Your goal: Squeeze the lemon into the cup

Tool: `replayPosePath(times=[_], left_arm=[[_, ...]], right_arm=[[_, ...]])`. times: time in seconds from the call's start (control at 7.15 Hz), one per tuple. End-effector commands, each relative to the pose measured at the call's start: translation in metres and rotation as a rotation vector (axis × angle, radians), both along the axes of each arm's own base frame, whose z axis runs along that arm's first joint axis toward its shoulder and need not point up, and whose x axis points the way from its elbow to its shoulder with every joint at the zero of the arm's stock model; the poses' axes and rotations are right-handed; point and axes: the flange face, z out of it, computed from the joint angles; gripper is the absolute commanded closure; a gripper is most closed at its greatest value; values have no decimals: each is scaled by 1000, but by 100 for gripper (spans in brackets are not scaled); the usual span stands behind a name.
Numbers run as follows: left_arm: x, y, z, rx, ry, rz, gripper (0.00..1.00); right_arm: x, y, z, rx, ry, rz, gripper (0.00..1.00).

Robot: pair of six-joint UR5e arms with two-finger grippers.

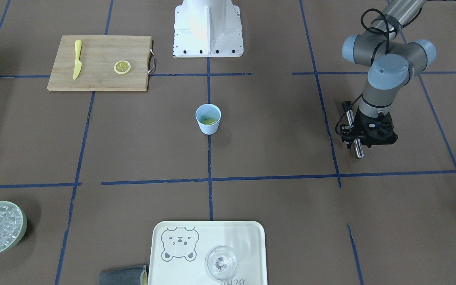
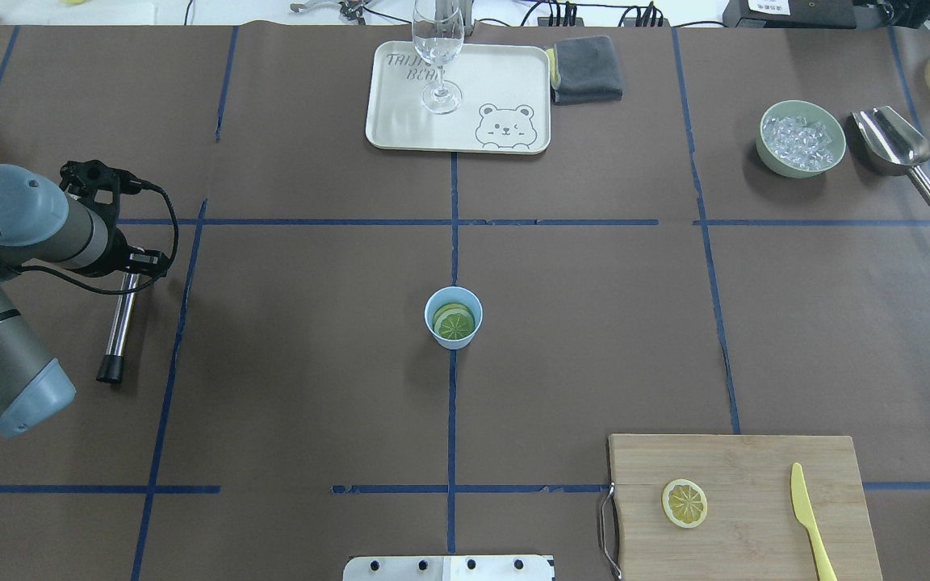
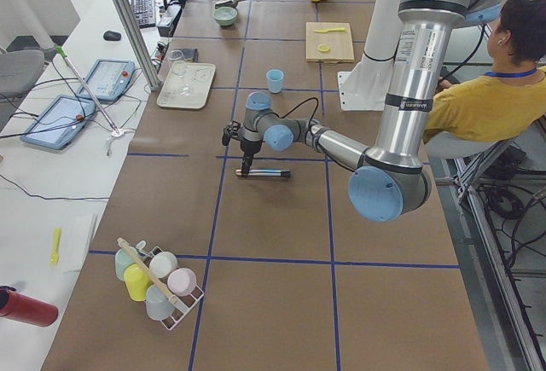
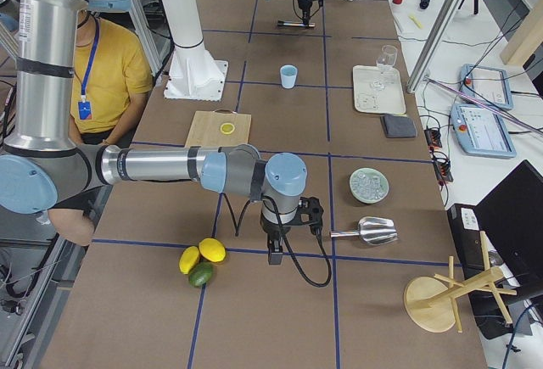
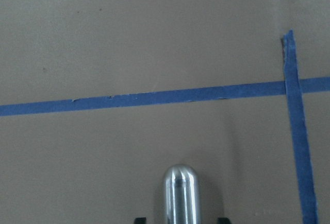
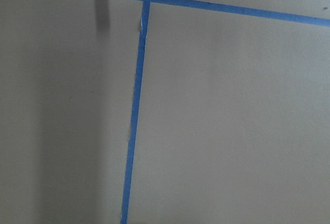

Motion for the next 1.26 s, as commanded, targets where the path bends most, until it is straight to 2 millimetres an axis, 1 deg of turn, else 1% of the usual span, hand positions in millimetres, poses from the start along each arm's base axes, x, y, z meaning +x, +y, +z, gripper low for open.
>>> replayPosePath(times=[0.0,0.14,0.28,0.42,0.56,0.7,0.84,0.98,1.12], left_arm=[[-33,-8,-34,163,-11,129,0],[-76,-29,-39,215,-22,154,0],[-135,-41,-27,246,-13,216,0],[-212,-45,-4,294,-22,279,0],[-274,-34,29,280,-9,291,0],[-313,-9,66,254,8,316,0],[-332,17,101,235,-14,364,0],[-359,29,123,117,-23,339,0],[-385,35,131,-20,-14,288,0]], right_arm=[[0,-1,0,2,1,-1,0],[0,-1,0,0,1,-1,0],[0,0,0,-1,0,0,0],[0,0,1,-2,0,0,0],[0,0,2,-5,0,2,0],[0,0,2,-5,0,2,0],[0,0,1,-3,0,2,0],[0,0,2,-5,0,2,0],[0,0,2,-4,0,0,0]])
